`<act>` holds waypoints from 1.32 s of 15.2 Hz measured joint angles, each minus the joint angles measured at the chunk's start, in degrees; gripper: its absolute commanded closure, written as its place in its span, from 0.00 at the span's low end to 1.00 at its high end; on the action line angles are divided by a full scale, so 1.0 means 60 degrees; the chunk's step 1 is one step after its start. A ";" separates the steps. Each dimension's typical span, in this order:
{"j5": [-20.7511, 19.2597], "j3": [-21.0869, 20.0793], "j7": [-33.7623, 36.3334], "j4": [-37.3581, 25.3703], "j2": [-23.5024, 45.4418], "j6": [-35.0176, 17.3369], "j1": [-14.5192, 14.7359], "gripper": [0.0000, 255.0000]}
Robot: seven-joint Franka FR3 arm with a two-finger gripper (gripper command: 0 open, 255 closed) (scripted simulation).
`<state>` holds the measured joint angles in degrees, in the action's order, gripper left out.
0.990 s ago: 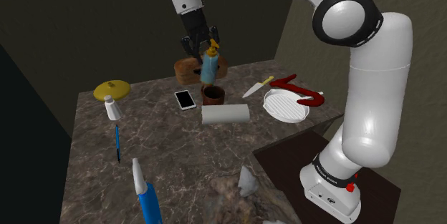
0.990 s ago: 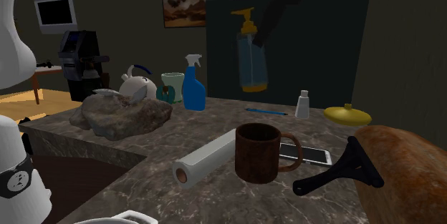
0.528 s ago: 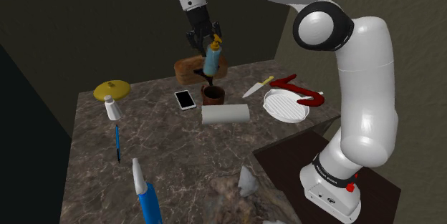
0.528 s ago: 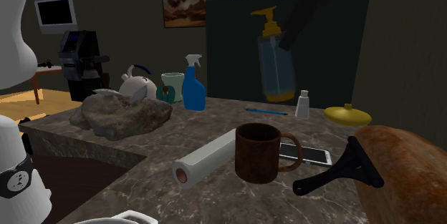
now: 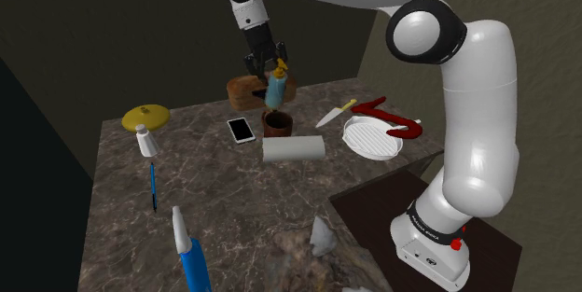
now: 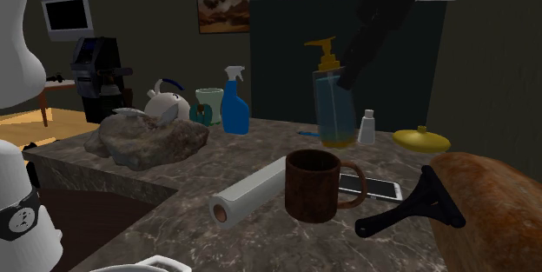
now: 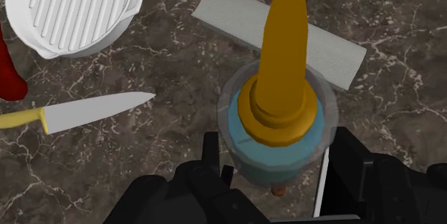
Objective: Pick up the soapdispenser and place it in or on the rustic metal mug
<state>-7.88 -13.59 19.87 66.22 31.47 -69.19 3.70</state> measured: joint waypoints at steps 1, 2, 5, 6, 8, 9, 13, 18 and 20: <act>-0.0003 0.0001 0.0012 0.0085 0.0032 -0.0116 0.0001 1.00; 0.0012 -0.0006 0.0038 0.0303 -0.0015 -0.0282 -0.0010 1.00; 0.0016 -0.0002 0.0049 0.0720 -0.0041 -0.0672 -0.0051 1.00; 0.0021 -0.0003 0.0057 0.0872 -0.0067 -0.0798 -0.0064 1.00; 0.0020 -0.0004 0.0062 0.0898 -0.0068 -0.0845 -0.0064 1.00; 0.0020 -0.0004 0.0062 0.0906 -0.0073 -0.0858 -0.0066 1.00; 0.0021 -0.0006 0.0062 0.0924 -0.0085 -0.0874 -0.0069 0.00; 0.0023 -0.0005 0.0065 0.0951 -0.0071 -0.0880 -0.0068 0.00; -0.0004 0.0000 0.0071 0.0535 0.0111 -0.0650 -0.0009 0.00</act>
<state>-7.90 -13.59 20.29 69.43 32.13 -73.09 3.65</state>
